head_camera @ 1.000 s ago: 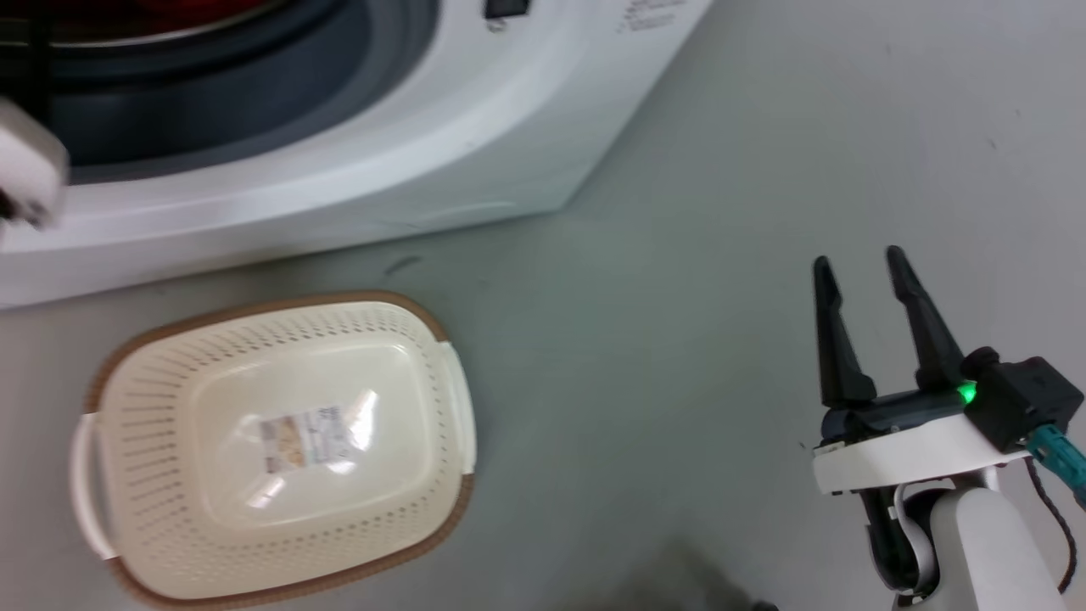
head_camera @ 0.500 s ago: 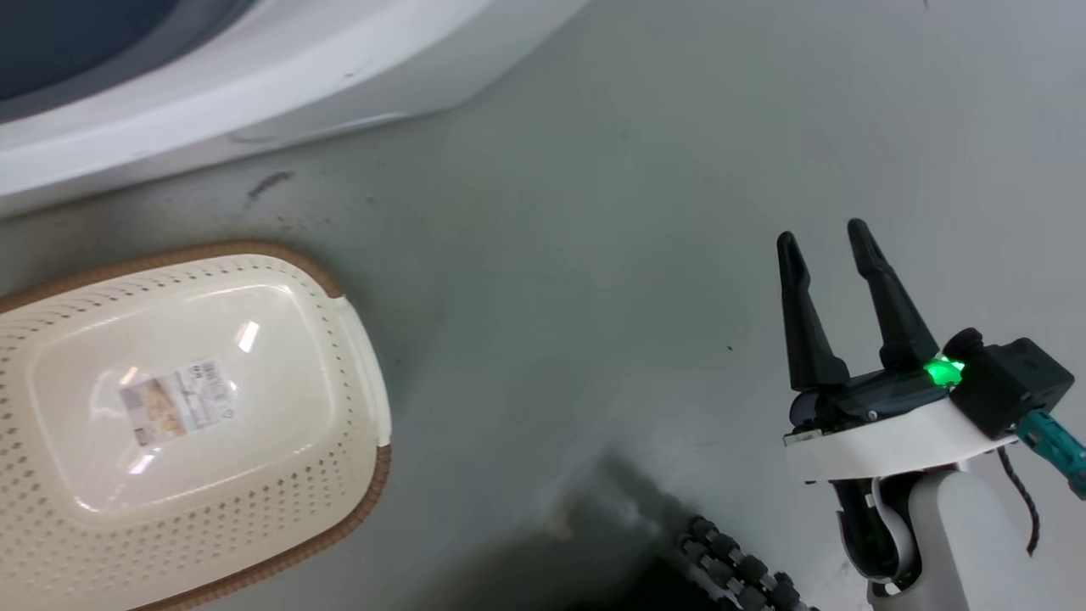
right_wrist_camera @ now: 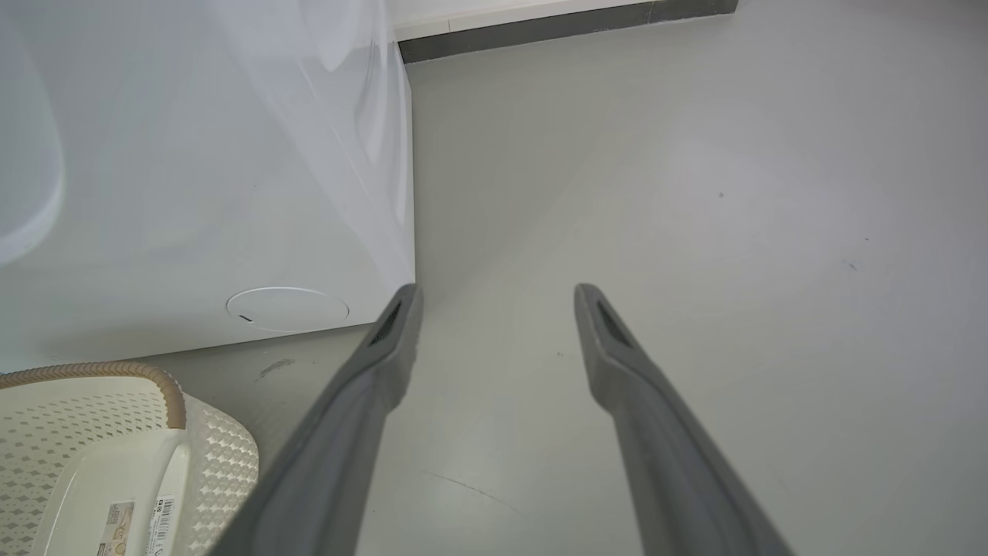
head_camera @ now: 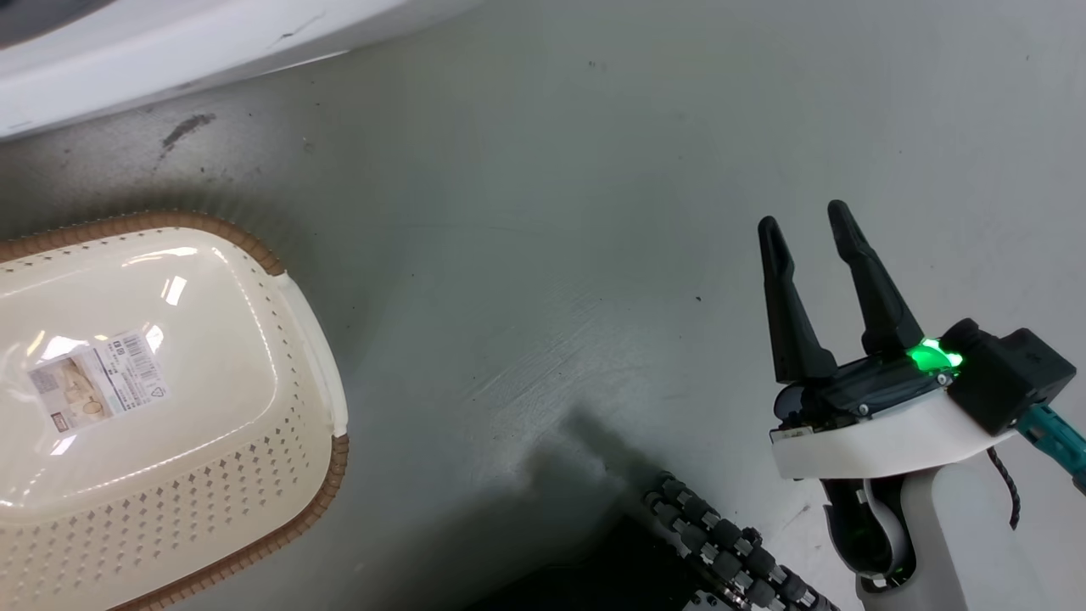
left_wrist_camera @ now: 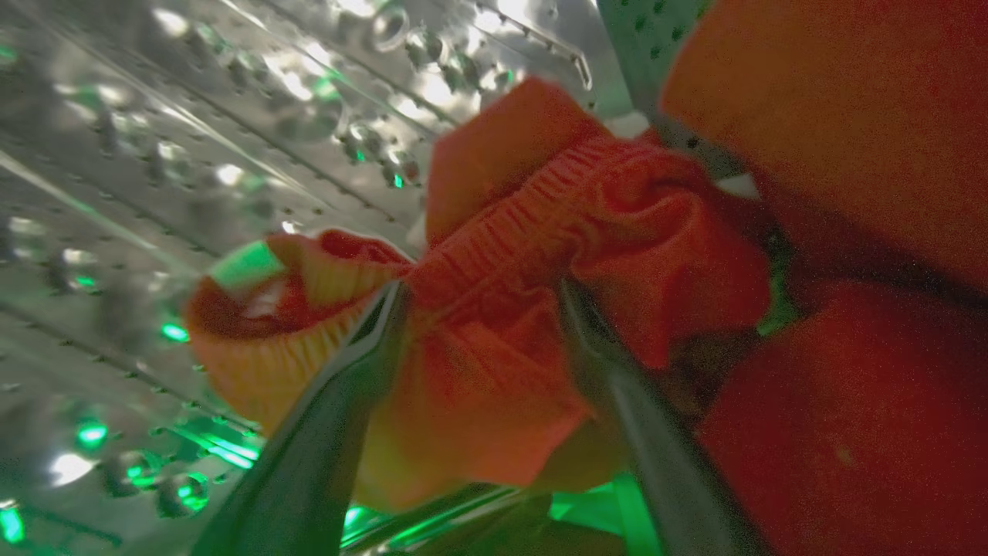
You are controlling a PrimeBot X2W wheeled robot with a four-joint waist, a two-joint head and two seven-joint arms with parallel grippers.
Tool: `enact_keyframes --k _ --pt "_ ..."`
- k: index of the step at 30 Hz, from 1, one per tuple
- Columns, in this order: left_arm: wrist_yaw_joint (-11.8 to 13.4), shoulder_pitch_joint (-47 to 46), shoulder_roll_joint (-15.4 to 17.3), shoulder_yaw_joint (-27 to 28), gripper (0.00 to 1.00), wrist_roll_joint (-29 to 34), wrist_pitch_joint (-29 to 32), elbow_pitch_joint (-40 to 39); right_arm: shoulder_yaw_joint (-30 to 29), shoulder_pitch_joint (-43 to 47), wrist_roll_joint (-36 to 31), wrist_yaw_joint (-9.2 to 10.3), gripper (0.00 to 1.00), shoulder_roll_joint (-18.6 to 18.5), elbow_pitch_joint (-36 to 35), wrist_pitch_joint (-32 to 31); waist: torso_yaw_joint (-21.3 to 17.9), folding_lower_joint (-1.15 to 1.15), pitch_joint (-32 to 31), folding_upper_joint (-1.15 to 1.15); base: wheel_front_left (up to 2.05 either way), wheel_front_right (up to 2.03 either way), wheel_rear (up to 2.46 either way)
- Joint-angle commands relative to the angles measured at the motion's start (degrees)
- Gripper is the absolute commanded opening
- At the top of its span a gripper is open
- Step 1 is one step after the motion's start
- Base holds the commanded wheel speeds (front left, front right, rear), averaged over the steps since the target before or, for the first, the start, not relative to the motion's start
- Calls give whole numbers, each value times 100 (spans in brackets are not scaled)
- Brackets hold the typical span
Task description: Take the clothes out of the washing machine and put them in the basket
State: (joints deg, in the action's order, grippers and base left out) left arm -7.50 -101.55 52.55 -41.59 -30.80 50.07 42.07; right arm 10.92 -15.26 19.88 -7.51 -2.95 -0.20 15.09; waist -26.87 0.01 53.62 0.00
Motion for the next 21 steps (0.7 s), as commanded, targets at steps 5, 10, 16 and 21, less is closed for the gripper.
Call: enact_keyframes --k 5,10,16,21 --pt "10 -27 64 -207 0 -251 298 100 25 -7 -6 4 100 11 -79 12 -10 -1 108 0 0 0 0" --pt "10 -103 171 -357 0 -294 100 63 49 -30 -44 4 100 11 -72 12 -10 -1 133 0 0 0 0" --pt "11 -141 14 -371 0 -305 -659 205 65 -156 -78 4 100 11 -20 13 20 -1 -22 0 0 0 0" --pt "10 15 -239 -369 0 -366 -1593 397 -177 -182 -157 4 100 14 46 12 221 -1 -265 0 0 0 0"
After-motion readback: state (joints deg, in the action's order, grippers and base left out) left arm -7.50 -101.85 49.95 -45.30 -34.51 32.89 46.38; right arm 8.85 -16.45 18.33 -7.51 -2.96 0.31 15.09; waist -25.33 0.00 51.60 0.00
